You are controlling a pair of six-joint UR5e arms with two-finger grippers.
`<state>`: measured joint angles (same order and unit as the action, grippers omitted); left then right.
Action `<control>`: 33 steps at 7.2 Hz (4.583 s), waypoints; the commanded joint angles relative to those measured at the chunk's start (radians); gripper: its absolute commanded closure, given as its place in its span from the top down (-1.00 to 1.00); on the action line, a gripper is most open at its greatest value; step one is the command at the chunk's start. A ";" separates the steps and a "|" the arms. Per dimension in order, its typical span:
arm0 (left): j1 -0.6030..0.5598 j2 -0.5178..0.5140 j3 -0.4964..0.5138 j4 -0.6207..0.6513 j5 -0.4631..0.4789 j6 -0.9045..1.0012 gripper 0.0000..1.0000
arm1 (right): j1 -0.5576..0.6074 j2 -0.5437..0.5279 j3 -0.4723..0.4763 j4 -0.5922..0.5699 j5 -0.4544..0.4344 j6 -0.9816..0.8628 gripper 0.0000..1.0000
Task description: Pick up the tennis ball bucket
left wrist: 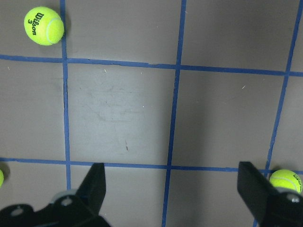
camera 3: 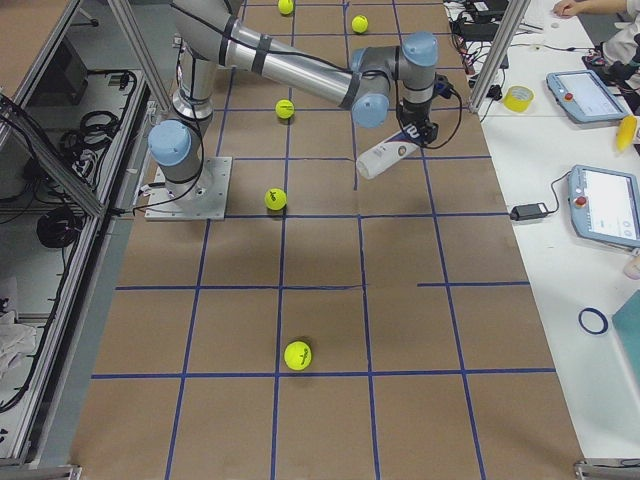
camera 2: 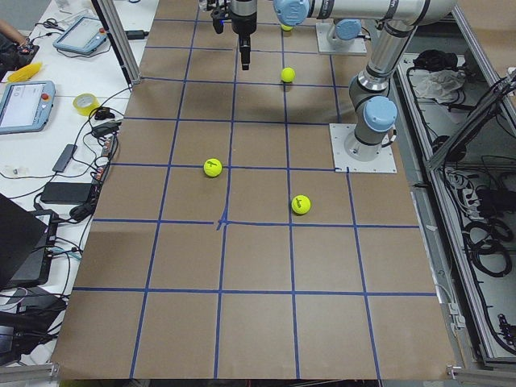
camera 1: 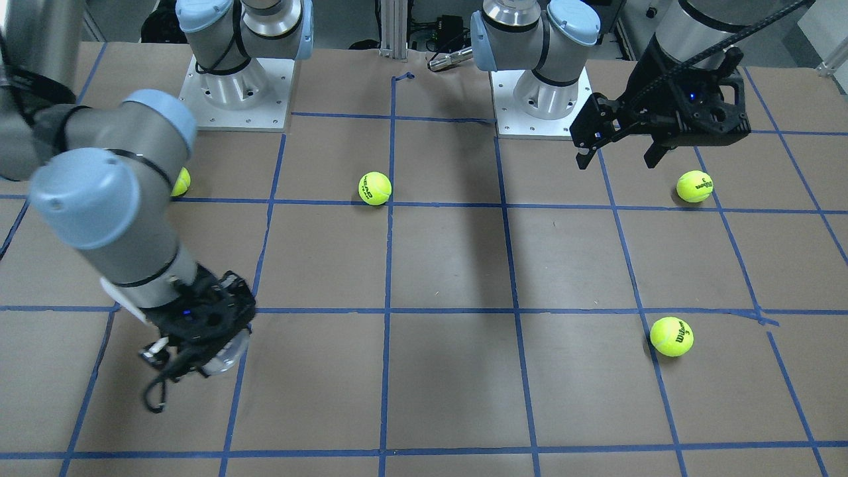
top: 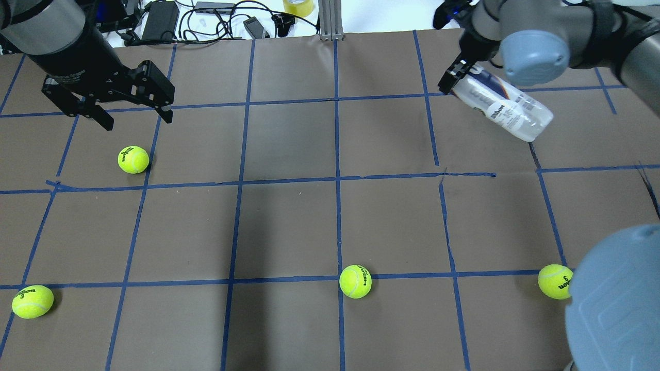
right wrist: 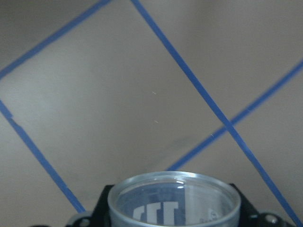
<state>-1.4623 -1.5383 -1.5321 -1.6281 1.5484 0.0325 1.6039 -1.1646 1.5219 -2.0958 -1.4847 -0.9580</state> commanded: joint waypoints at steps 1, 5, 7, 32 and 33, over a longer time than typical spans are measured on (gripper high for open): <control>0.016 0.007 0.012 0.007 0.001 0.007 1.00 | 0.198 0.045 0.006 -0.095 -0.026 -0.088 -0.05; 0.090 0.006 0.047 -0.001 -0.007 0.009 1.00 | 0.404 0.209 -0.020 -0.345 -0.019 -0.228 -0.22; 0.131 0.006 0.059 -0.015 -0.007 0.055 1.00 | 0.473 0.239 -0.020 -0.348 -0.017 -0.210 -0.21; 0.044 -0.463 -0.267 0.639 -0.574 -0.013 1.00 | 0.025 -0.444 -0.003 0.555 -0.046 0.553 1.00; 0.042 -0.488 -0.272 0.645 -0.611 -0.005 1.00 | 0.025 -0.472 -0.003 0.562 -0.046 0.588 1.00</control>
<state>-1.4094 -1.9974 -1.7957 -0.9923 0.9660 0.0229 1.6295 -1.6128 1.5184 -1.5616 -1.5311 -0.4563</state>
